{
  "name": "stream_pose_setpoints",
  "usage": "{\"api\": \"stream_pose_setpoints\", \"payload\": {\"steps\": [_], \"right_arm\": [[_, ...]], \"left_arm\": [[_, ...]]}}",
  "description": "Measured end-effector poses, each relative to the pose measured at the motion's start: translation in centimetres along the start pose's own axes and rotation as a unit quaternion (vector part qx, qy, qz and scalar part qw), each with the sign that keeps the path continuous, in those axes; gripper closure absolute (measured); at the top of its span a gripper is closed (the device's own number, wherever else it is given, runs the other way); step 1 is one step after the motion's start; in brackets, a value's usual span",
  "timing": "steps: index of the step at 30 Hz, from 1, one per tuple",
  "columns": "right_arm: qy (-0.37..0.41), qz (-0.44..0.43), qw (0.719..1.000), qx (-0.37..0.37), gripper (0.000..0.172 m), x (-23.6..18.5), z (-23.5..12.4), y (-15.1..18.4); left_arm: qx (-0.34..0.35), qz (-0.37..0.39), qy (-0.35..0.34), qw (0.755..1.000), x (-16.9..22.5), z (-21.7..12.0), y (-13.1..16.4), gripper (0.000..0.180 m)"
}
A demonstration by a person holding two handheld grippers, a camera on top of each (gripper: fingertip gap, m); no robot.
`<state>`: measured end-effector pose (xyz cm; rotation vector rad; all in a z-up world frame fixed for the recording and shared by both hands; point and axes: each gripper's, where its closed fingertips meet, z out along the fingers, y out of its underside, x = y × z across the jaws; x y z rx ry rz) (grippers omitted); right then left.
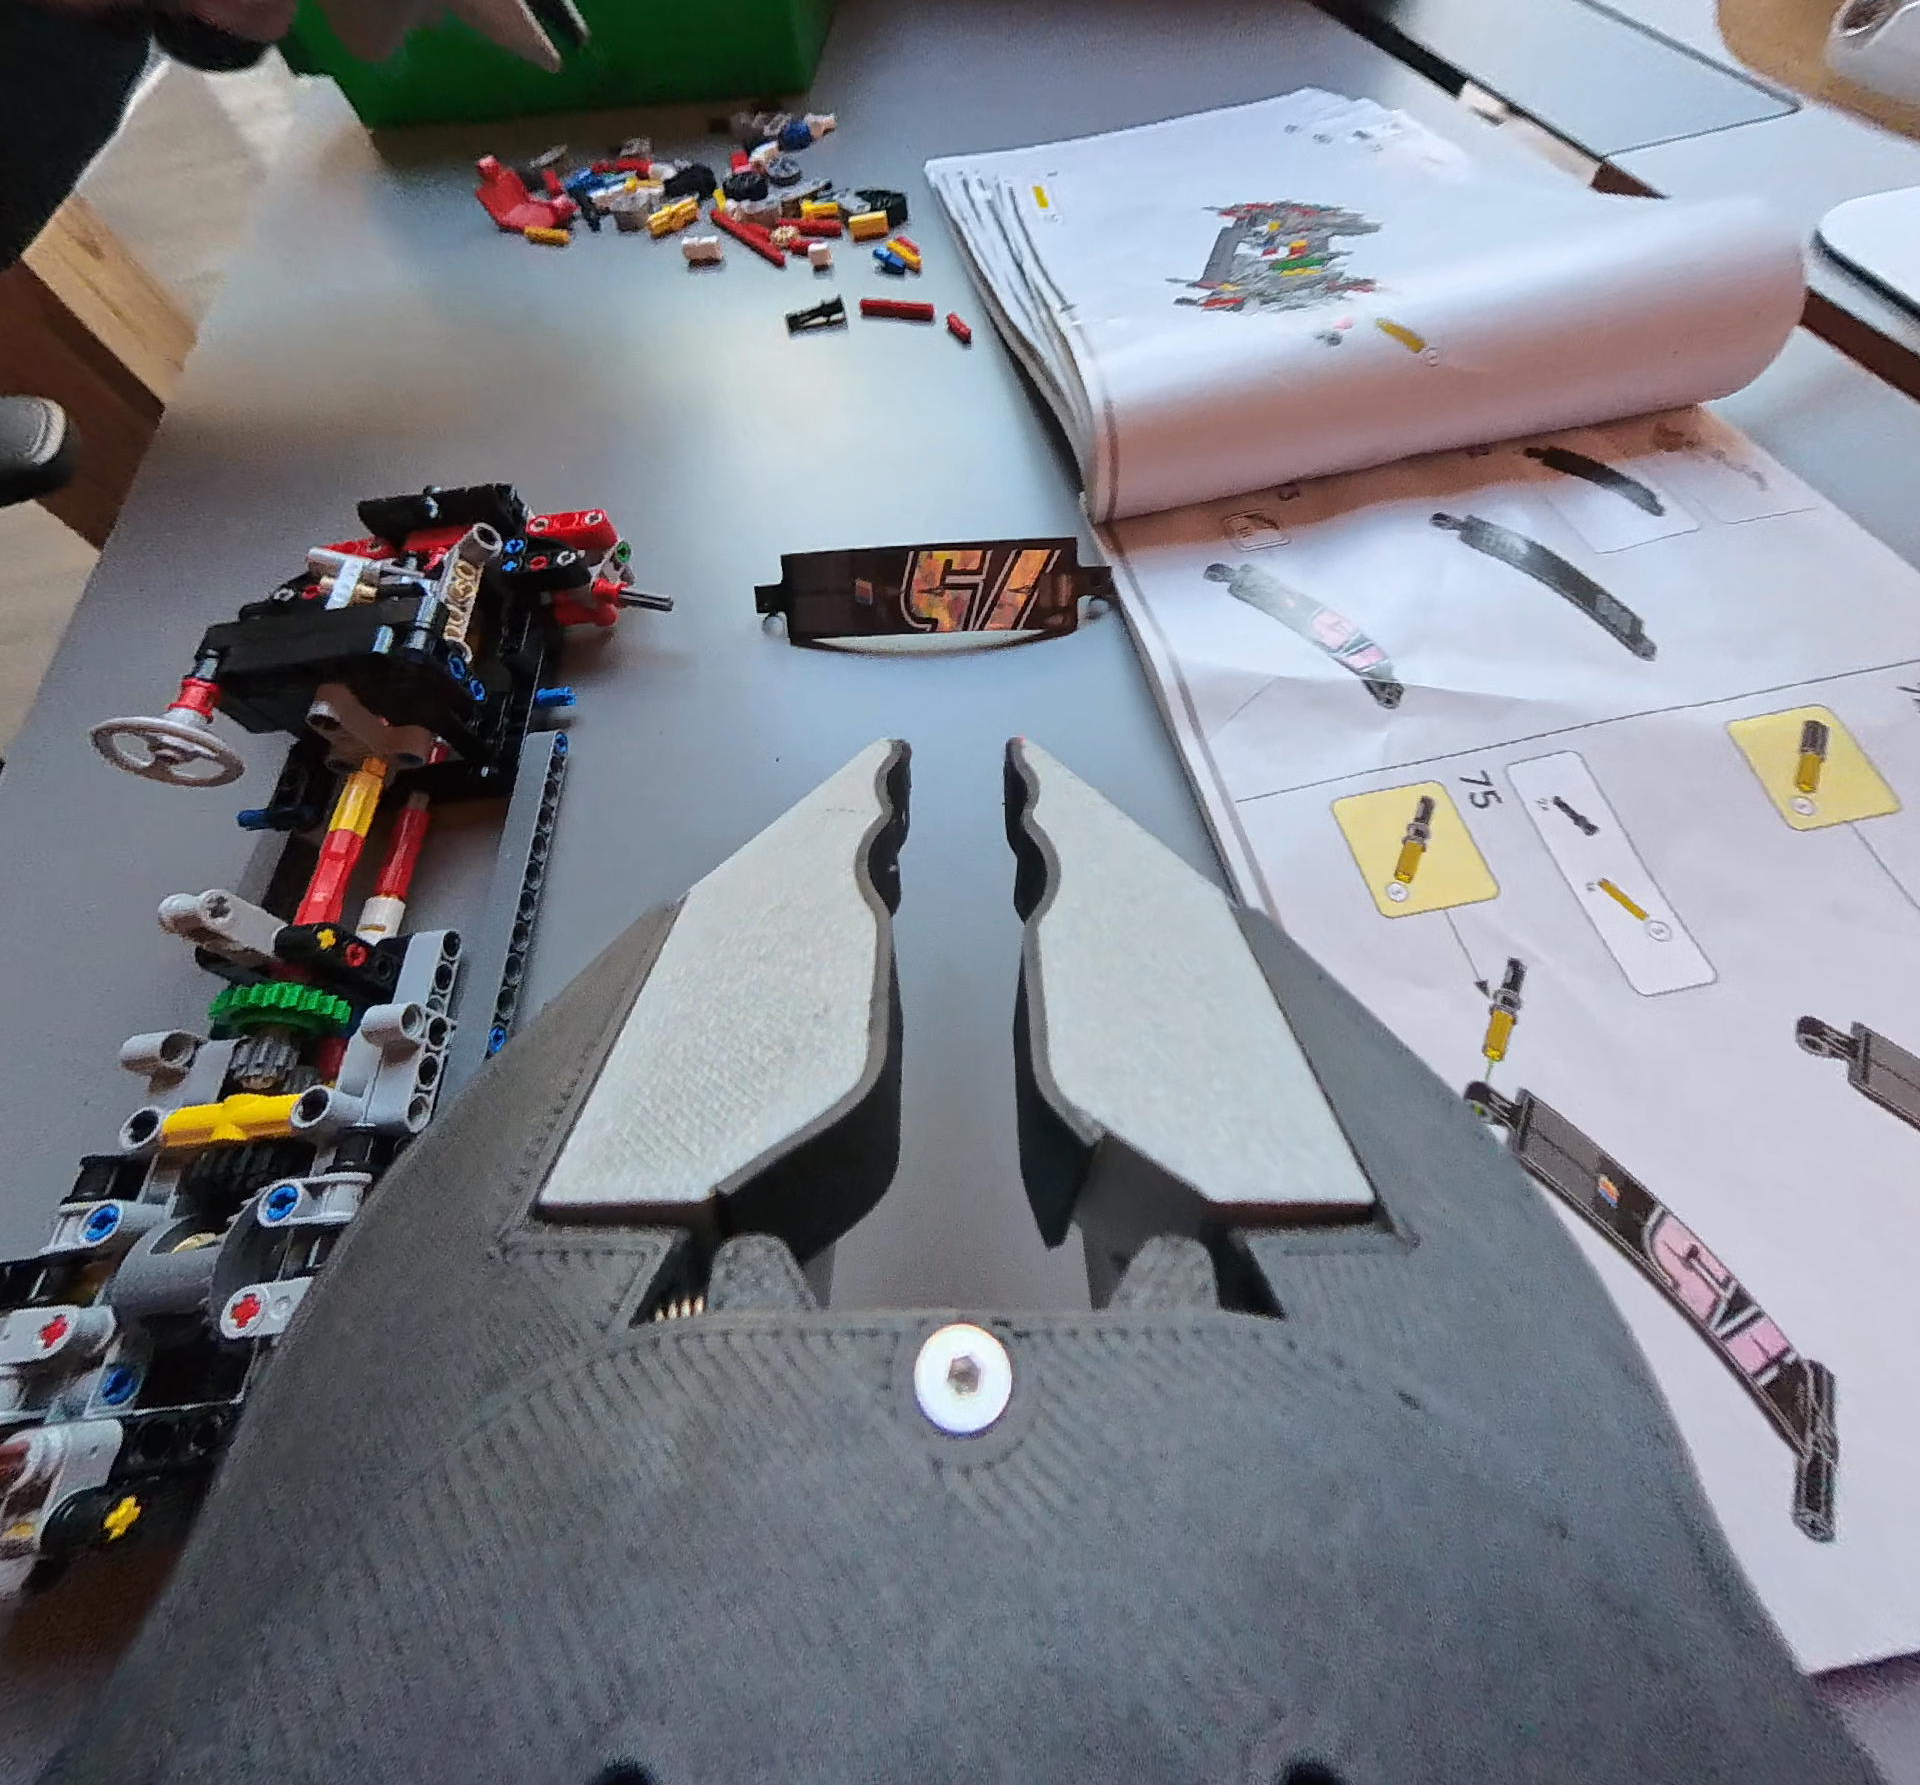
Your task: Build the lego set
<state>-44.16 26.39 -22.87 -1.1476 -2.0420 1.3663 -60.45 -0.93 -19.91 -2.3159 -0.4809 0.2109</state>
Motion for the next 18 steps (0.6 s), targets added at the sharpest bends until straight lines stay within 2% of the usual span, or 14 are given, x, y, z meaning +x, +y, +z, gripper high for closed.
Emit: {"api": "stream_pose_setpoints", "payload": {"steps": [7, 11, 18], "right_arm": [[-0.009, 0.022, 1.0, -0.009, 0.156, 0.3, 0.2, 0.3], [-0.011, 0.024, 1.0, -0.009, 0.156, 0.3, 0.1, 0.3], [-0.009, 0.025, 1.0, -0.015, 0.158, 0.4, 0.3, 0.4]], "left_arm": [[0.068, -0.092, -0.046, 0.992, -4.7, -3.5, 1.4, 0.162], [0.073, -0.105, -0.063, 0.99, -6.8, -4.5, 1.5, 0.16], [0.057, -0.103, -0.049, 0.992, -7.3, -3.2, 2.4, 0.161]]}}
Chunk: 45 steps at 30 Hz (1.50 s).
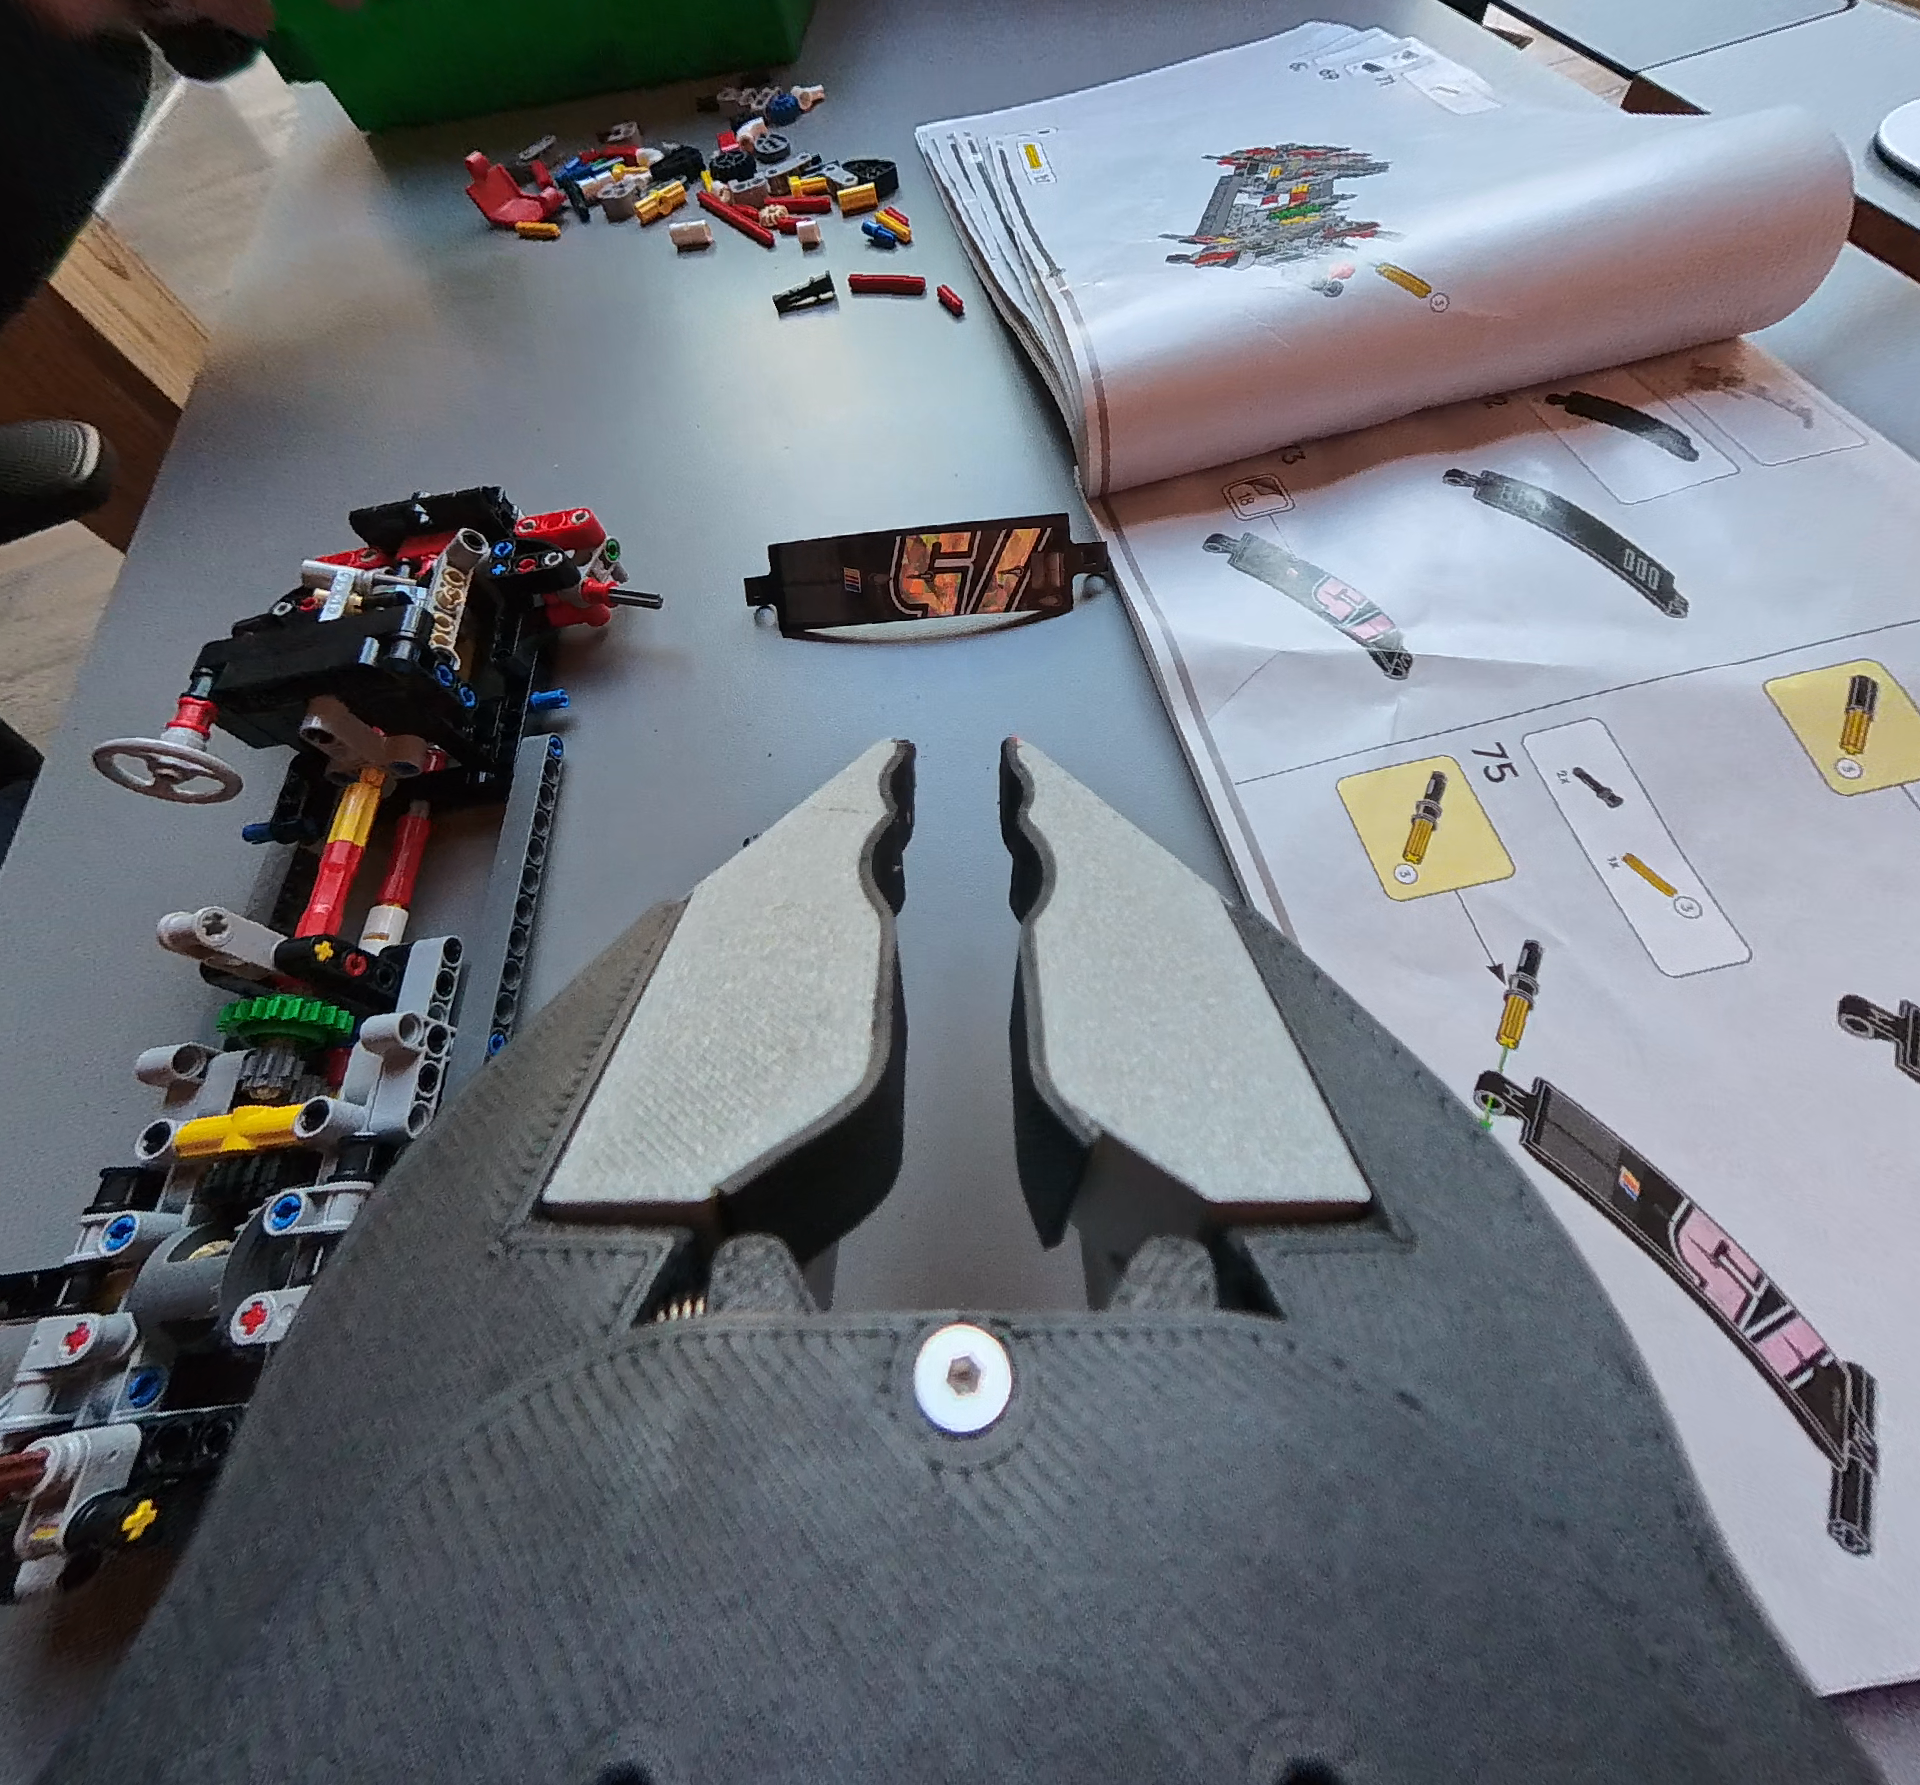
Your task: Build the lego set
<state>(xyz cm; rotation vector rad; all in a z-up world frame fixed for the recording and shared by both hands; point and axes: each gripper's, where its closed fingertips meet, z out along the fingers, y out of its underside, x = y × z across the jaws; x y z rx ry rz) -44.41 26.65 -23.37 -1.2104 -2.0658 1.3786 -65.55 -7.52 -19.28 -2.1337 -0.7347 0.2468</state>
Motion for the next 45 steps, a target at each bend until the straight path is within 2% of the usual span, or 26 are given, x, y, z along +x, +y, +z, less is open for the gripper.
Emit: {"api": "stream_pose_setpoints", "payload": {"steps": [9, 18, 34, 40, 45], "right_arm": [[-0.003, 0.003, 1.0, -0.009, 0.16, 0.2, 0.3, 0.1], [-0.013, 0.012, 1.0, -0.01, 0.161, 0.3, 0.4, 0.1], [-0.008, 0.004, 1.0, -0.02, 0.163, 0.3, 0.5, 0.3], [-0.009, 0.004, 1.0, -0.02, 0.163, 0.2, 0.6, 0.3], [-0.006, 0.01, 1.0, -0.009, 0.164, 0.4, 0.3, 0.0]], "left_arm": [[-0.022, -0.006, -0.003, 1.0, -1.7, 0.7, 1.1, 0.168], [-0.129, 0.029, -0.01, 0.991, -1.5, 3.2, 5.1, 0.174], [-0.162, 0.053, -0.026, 0.985, -1.3, 4.3, 6.5, 0.174], [-0.162, 0.087, -0.047, 0.982, -1.3, 4.3, 6.2, 0.176], [-0.14, 0.107, -0.075, 0.981, -1.8, 3.2, 4.7, 0.176]]}}
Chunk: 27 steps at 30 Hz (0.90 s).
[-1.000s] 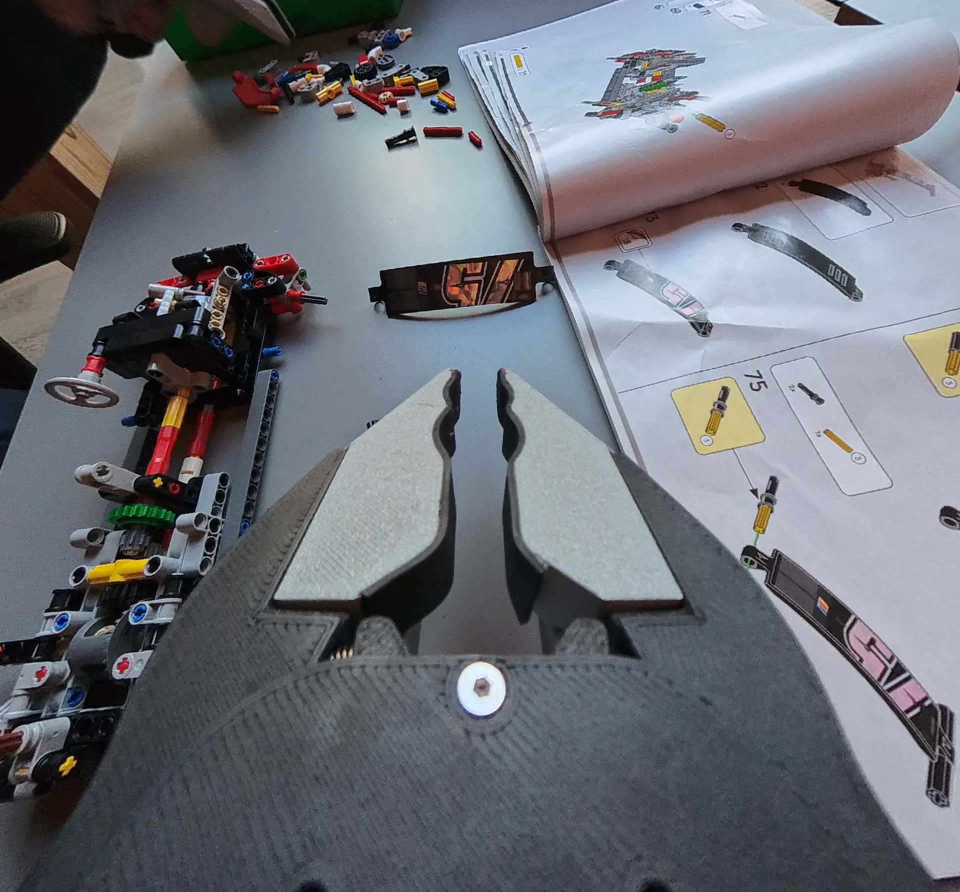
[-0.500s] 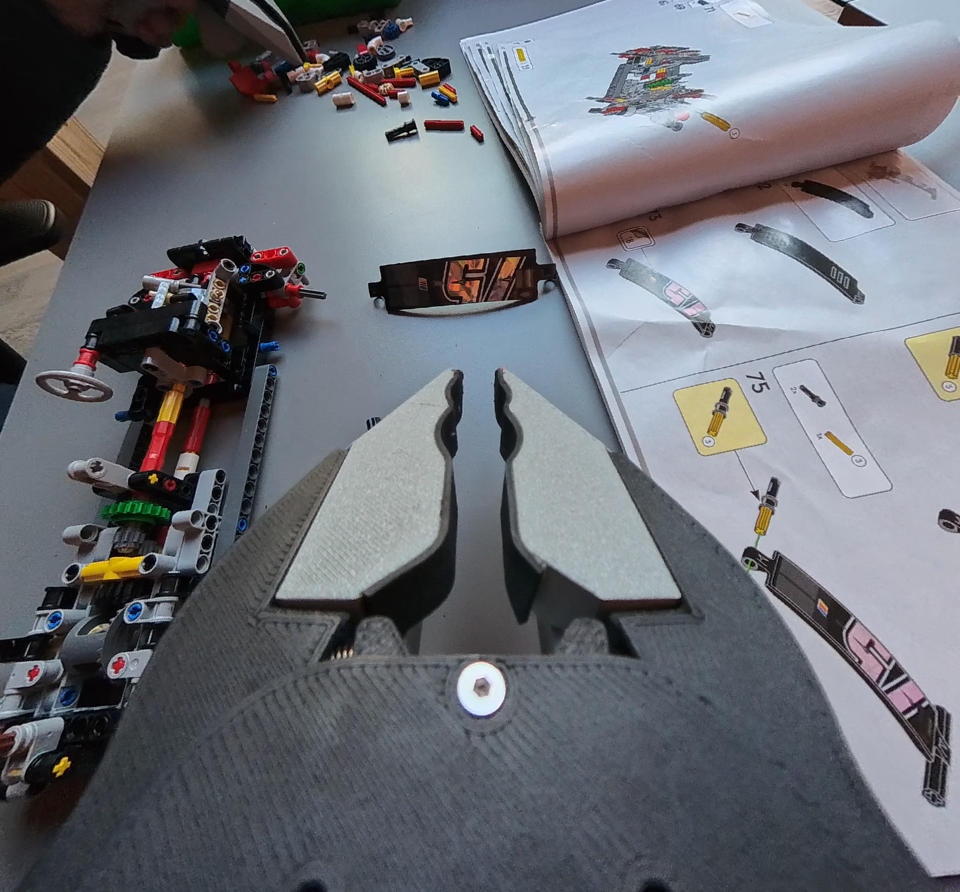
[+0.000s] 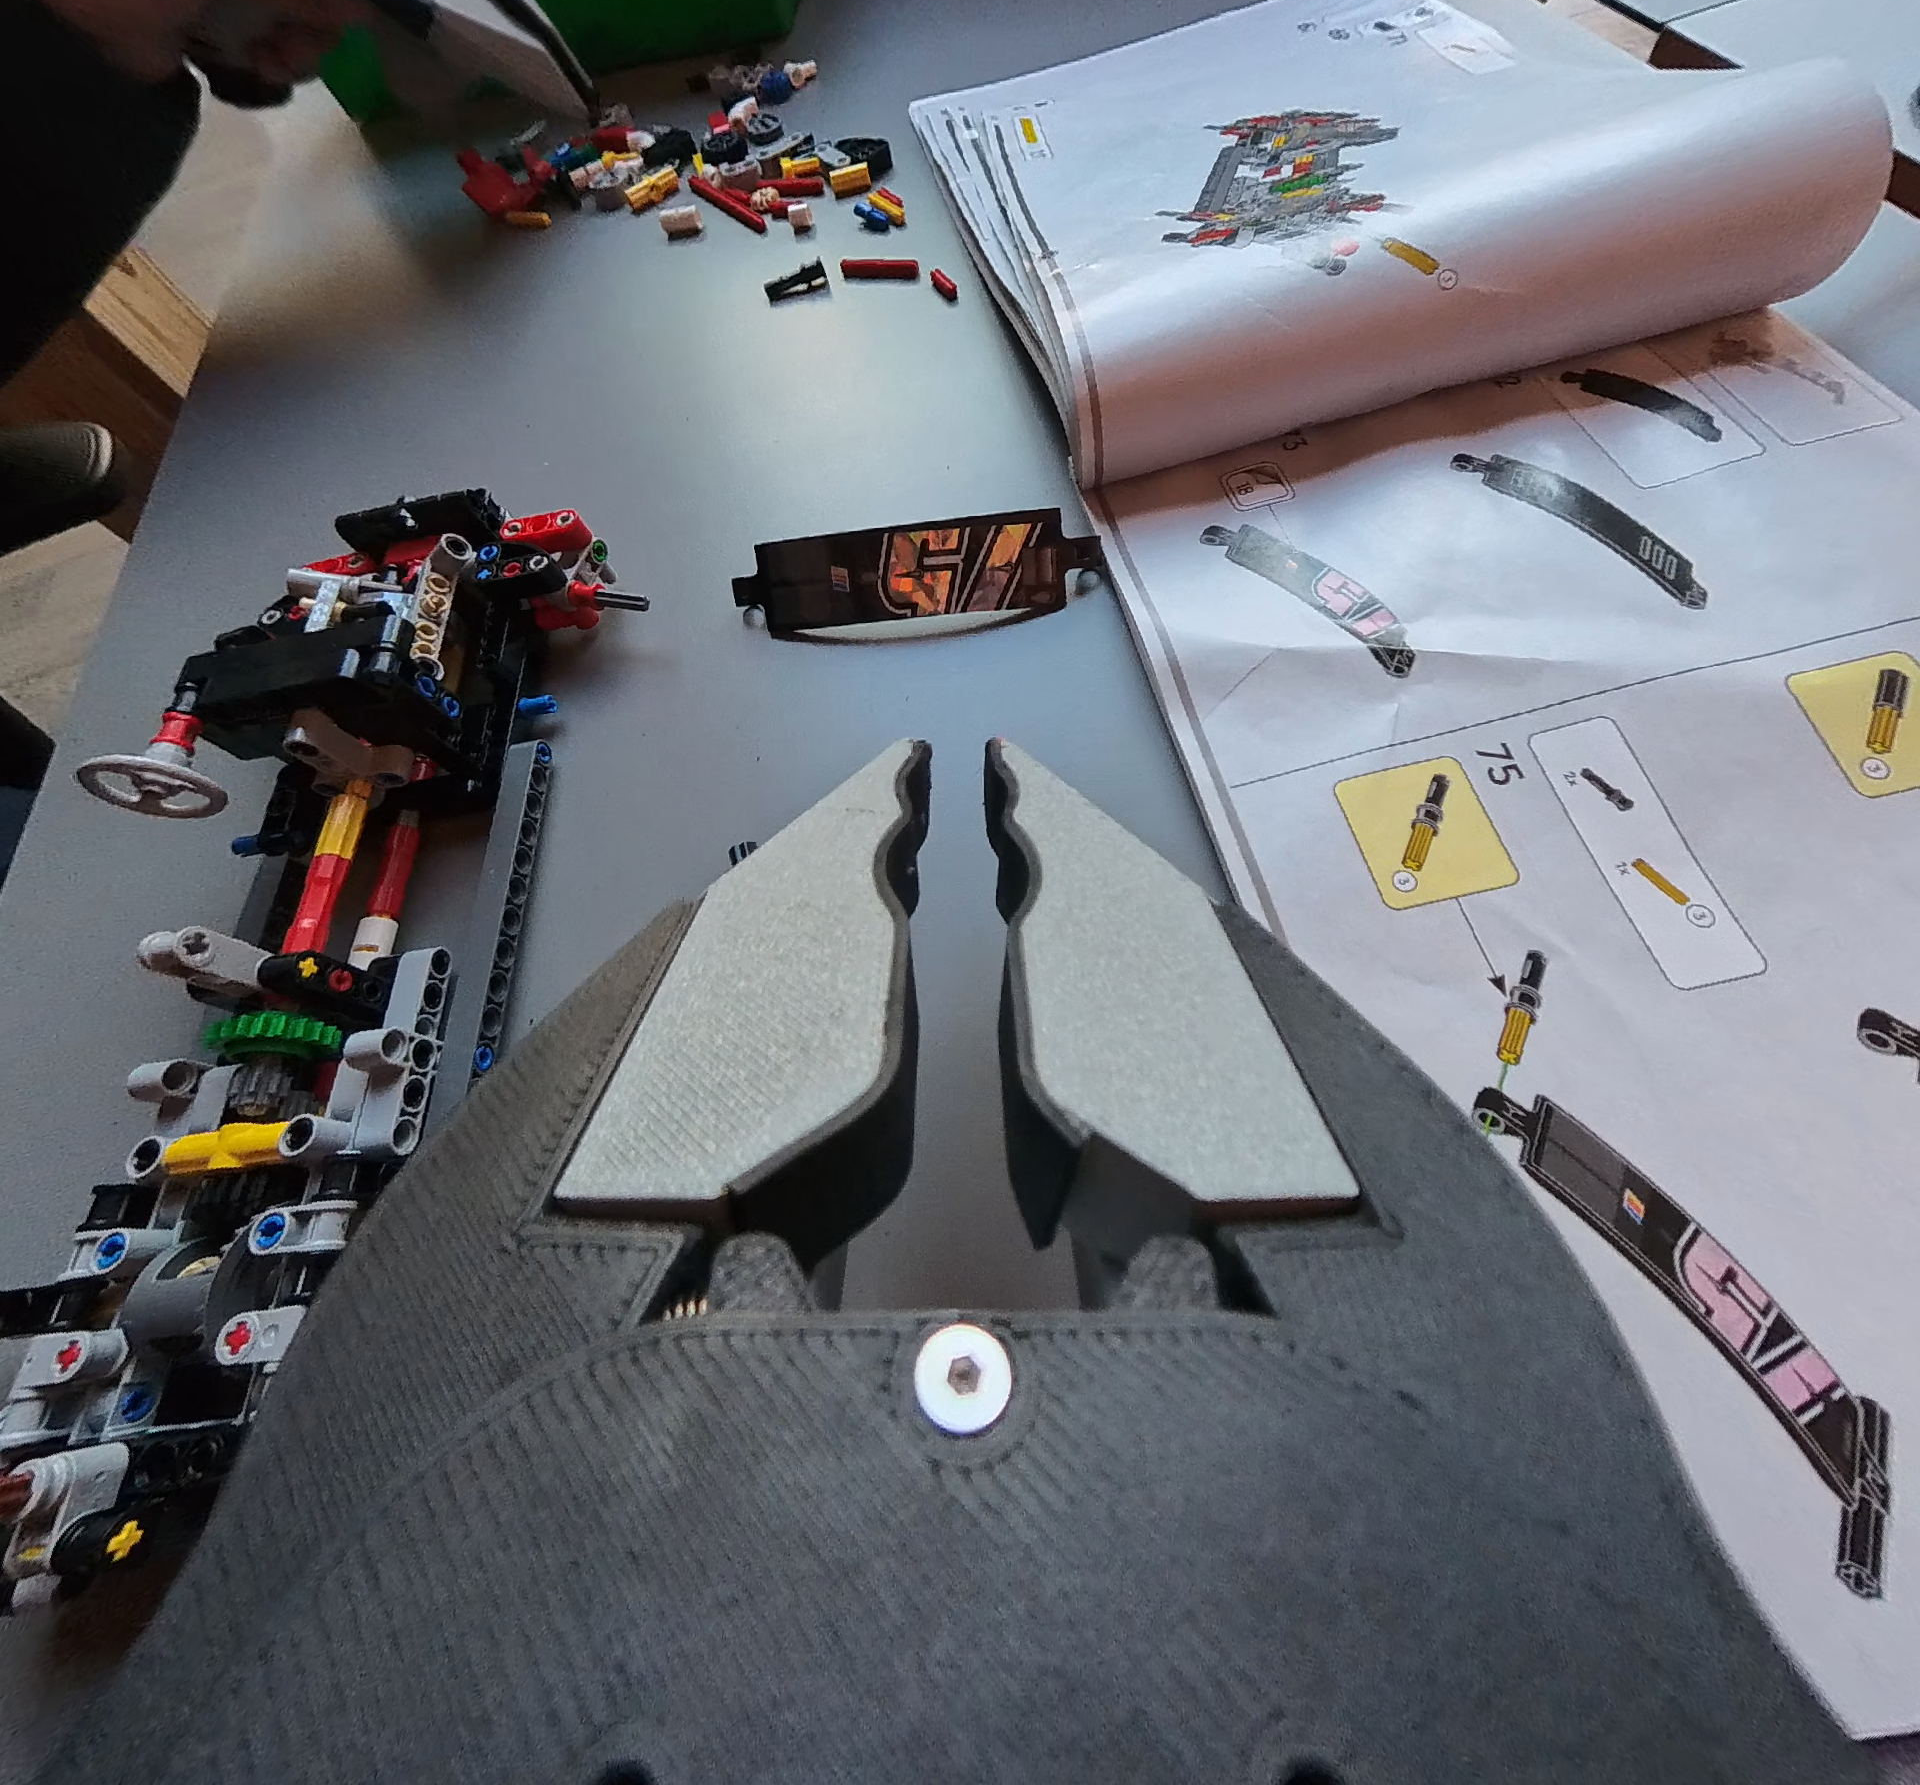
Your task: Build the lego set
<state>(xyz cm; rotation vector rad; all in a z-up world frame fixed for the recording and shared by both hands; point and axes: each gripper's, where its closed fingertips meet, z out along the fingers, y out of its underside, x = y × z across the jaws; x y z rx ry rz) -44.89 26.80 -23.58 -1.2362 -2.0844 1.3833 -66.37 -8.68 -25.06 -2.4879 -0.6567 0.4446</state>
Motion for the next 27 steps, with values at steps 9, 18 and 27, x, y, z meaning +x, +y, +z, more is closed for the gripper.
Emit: {"api": "stream_pose_setpoints", "payload": {"steps": [9, 18, 27], "right_arm": [[0.111, 0.026, 0.982, 0.152, 0.17, 4.2, -7.9, -4.4], [0.133, 0.084, 0.943, 0.293, 0.171, 5.9, -15.1, -6.6], [0.092, 0.107, 0.96, 0.241, 0.169, 5.8, -12.2, -5.3]], "left_arm": [[0.128, 0.063, 0.049, 0.989, 6.4, -4.2, -8.0, 0.176], [0.181, 0.309, 0.279, 0.891, 28.3, -2.1, -18.2, 0.176], [0.069, 0.394, 0.381, 0.833, 38.2, 4.3, -17.6, 0.176]]}}
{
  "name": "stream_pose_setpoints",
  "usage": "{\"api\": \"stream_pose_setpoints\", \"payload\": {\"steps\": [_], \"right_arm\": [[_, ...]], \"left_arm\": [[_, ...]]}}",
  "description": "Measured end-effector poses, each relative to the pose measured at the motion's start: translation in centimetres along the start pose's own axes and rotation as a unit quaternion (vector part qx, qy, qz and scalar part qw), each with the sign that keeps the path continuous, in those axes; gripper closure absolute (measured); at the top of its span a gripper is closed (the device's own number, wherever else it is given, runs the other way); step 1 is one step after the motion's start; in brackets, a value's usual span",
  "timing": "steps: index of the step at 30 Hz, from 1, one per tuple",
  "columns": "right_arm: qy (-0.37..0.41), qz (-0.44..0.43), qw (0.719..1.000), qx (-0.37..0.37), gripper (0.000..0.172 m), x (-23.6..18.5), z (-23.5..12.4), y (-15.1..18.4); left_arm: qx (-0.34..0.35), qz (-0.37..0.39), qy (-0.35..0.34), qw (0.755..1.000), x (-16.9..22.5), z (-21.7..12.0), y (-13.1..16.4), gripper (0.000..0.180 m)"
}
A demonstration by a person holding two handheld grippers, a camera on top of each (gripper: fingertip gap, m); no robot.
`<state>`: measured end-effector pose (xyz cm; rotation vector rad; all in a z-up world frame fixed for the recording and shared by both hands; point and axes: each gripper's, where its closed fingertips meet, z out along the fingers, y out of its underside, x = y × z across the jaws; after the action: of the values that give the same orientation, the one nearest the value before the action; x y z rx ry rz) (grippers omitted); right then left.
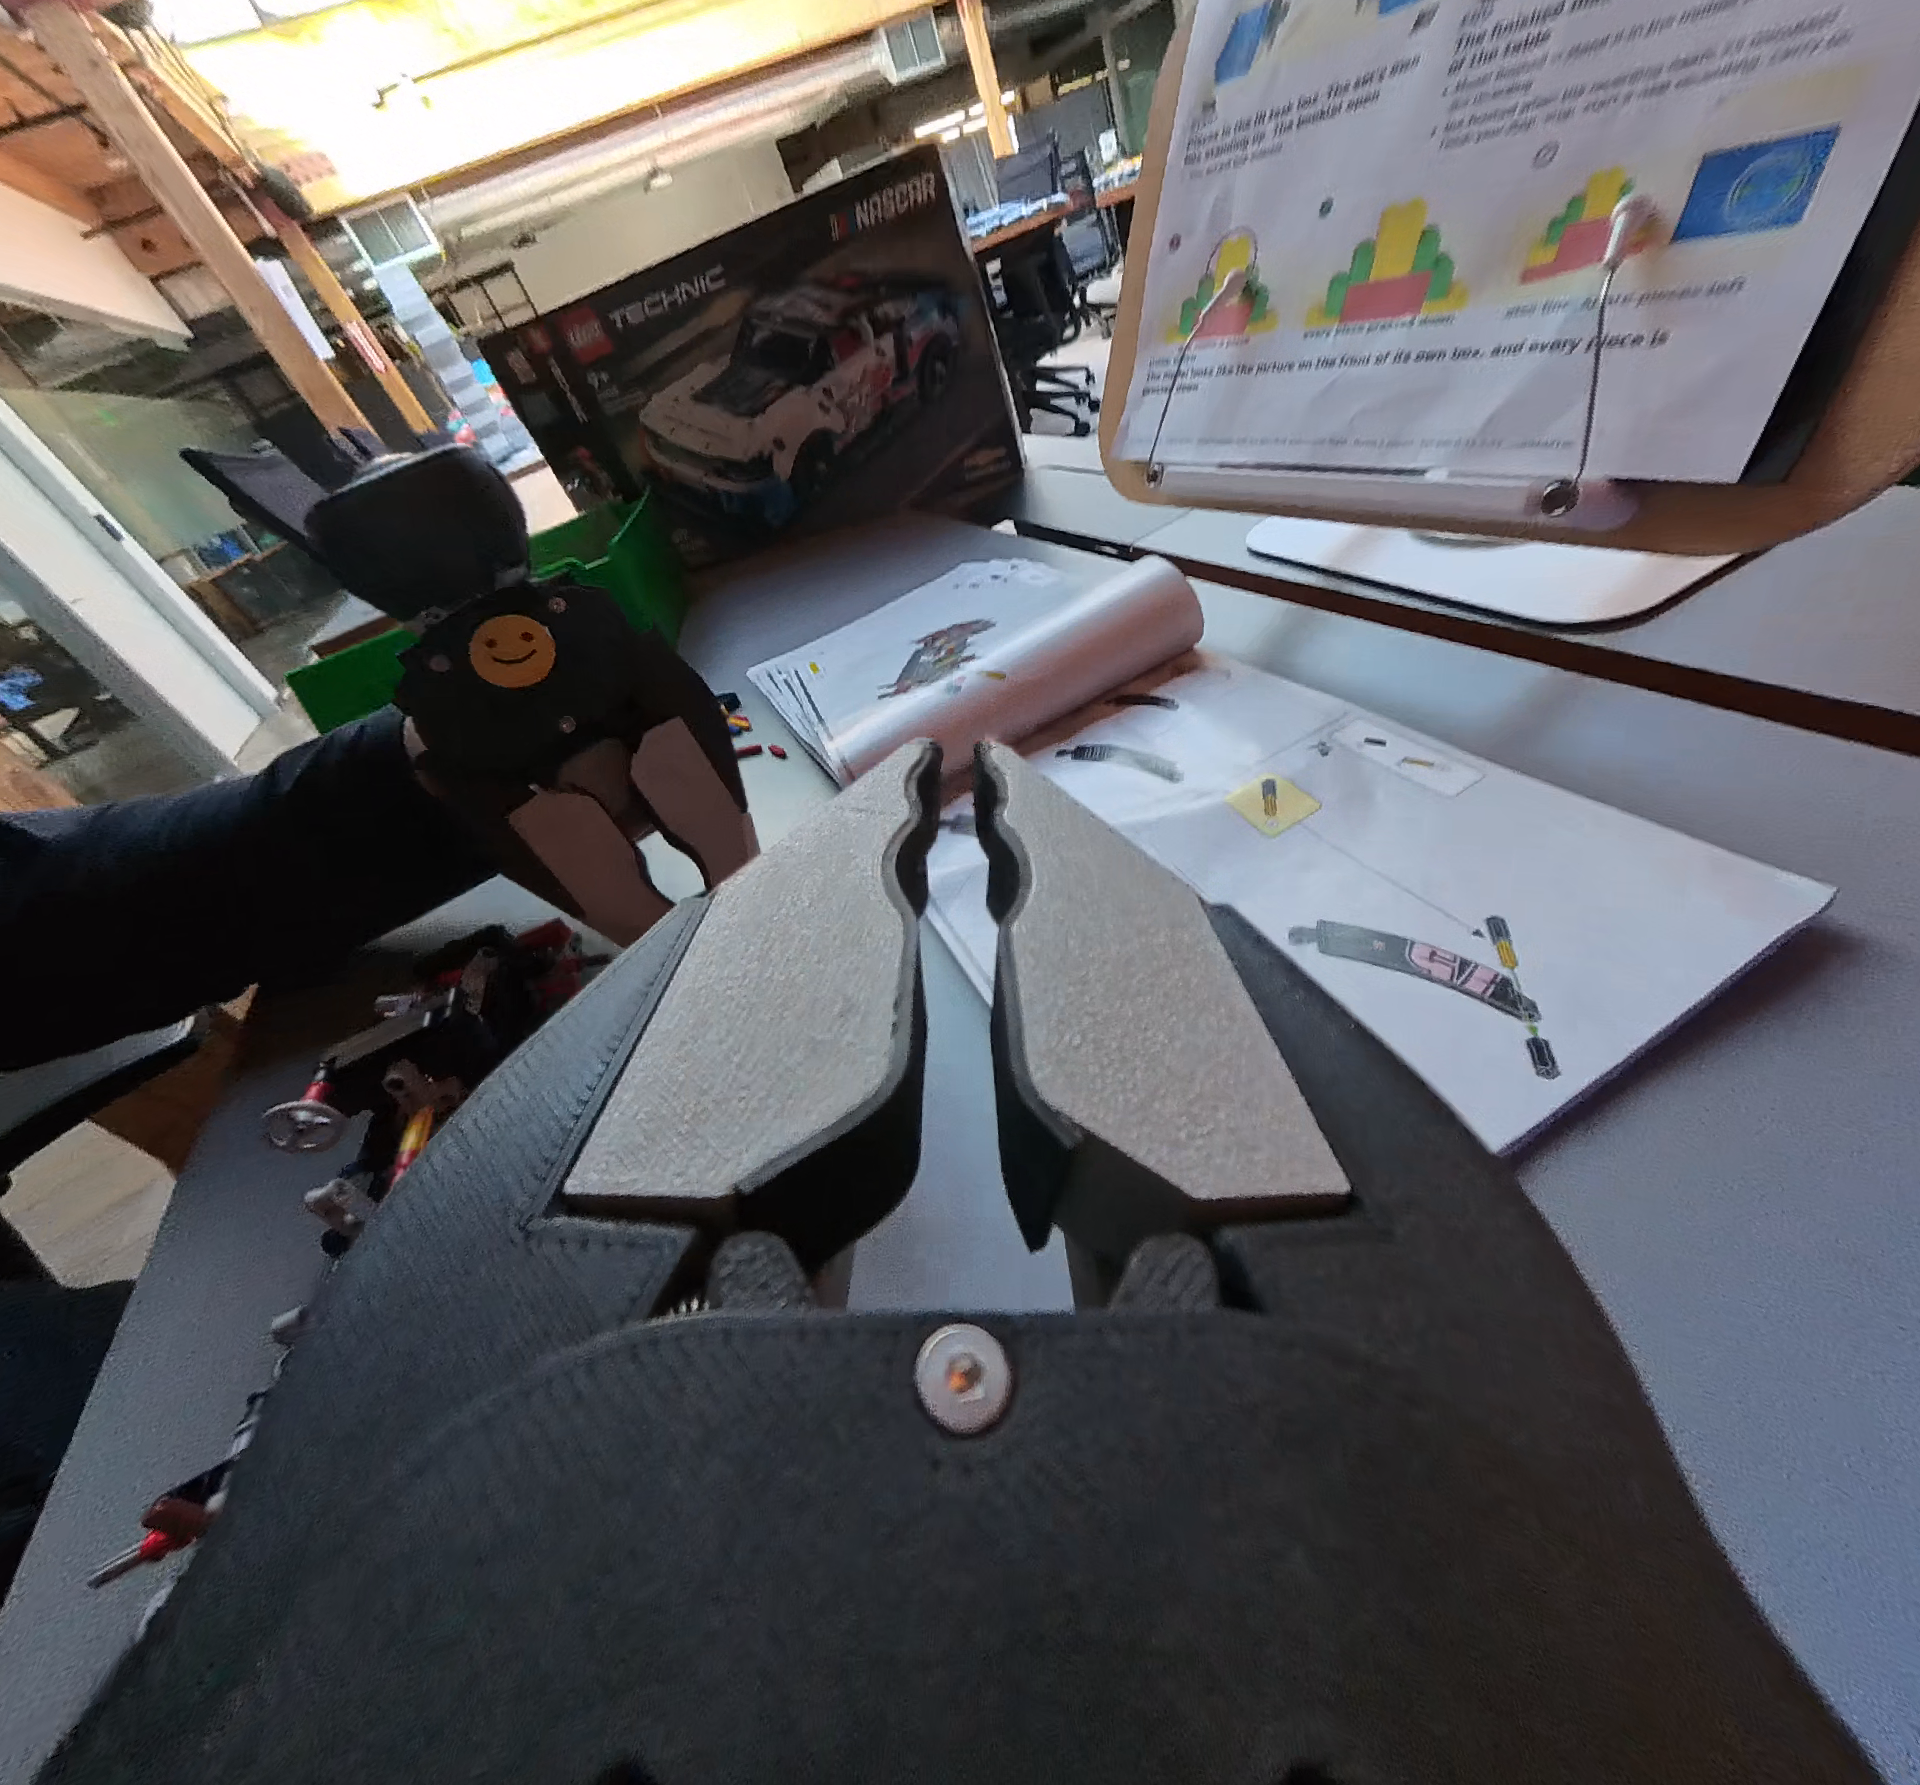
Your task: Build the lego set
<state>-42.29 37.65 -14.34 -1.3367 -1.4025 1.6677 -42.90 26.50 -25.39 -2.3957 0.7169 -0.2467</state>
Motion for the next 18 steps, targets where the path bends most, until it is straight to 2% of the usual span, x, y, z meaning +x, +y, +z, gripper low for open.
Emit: {"api": "stream_pose_setpoints", "payload": {"steps": [5, 10, 18], "right_arm": [[-0.006, 0.019, 1.0, -0.022, 0.168, 0.5, 0.5, 1.1], [0.033, -0.01, 0.999, -0.042, 0.167, 1.5, 0.3, 1.6], [0.056, -0.055, 0.992, -0.095, 0.168, 1.6, 1.2, 3.2]], "left_arm": [[-0.023, 0.025, 0.012, 0.999, -0.3, 1.3, -1.5, 0.176], [-0.054, 0.031, 0.013, 0.998, -0.5, 3.6, -0.9, 0.176], [-0.043, 0.038, 0.008, 0.998, -0.5, 3.1, -1.4, 0.169]]}}
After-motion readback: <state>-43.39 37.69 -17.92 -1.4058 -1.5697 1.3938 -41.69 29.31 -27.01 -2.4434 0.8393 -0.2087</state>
